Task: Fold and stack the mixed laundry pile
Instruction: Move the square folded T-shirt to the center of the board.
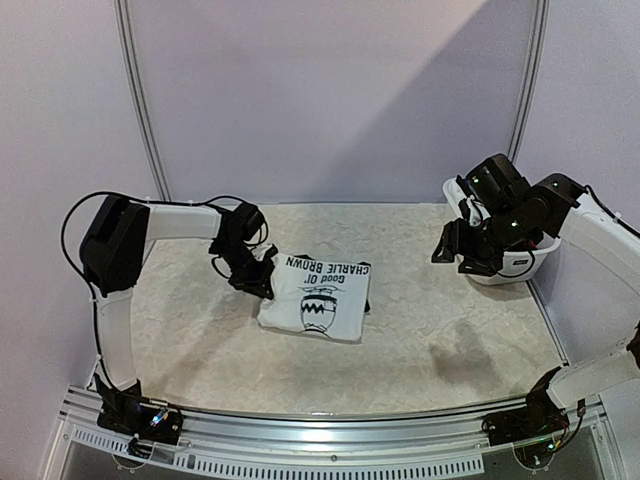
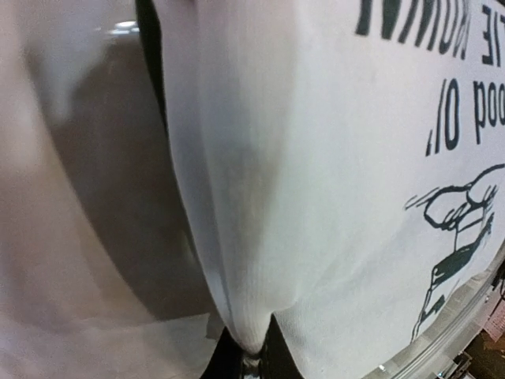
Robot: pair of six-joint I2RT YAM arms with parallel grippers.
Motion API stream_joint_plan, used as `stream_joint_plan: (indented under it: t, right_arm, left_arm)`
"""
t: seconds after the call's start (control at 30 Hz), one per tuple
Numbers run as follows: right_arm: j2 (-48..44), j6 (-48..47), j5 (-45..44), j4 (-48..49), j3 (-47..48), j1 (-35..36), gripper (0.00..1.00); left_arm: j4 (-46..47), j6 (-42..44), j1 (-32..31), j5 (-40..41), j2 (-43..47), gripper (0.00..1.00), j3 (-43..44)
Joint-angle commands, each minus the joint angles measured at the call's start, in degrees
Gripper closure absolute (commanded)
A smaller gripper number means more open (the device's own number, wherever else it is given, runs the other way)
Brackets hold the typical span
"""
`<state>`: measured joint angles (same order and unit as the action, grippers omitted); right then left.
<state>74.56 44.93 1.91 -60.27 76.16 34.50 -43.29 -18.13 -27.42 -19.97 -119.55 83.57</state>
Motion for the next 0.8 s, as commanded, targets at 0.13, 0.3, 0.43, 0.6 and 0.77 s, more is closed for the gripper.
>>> stream_joint_plan:
  t: [0.13, 0.3, 0.43, 0.6, 0.77]
  right_arm:
    - [0.7, -0.7, -0.4, 0.0, 0.5, 0.0, 0.35]
    - [2.2, -1.1, 0.4, 1.3, 0.8, 0.0, 0.35]
    - [3.4, -1.5, 1.2, 2.3, 1.2, 0.0, 0.35]
    - [4.9, -2.1, 2.3, 2.8, 2.3, 0.0, 0.35]
    - [7.0, -2.9, 3.8, 3.4, 3.5, 0.0, 0.35]
  left_arm:
    - [-13.3, 8.3, 8.8, 17.4, 2.5, 1.00, 2.6]
    - [-16.2, 10.1, 12.4, 24.8, 2.3, 1.00, 3.4]
    - [-18.9, 12.1, 14.0, 33.7, 1.3, 1.00, 5.1]
    - [-23.1, 12.0, 16.7, 48.3, -1.6, 1.00, 8.0]
    - [-24.2, 11.7, 21.1, 56.8, -2.6, 1.00, 9.2]
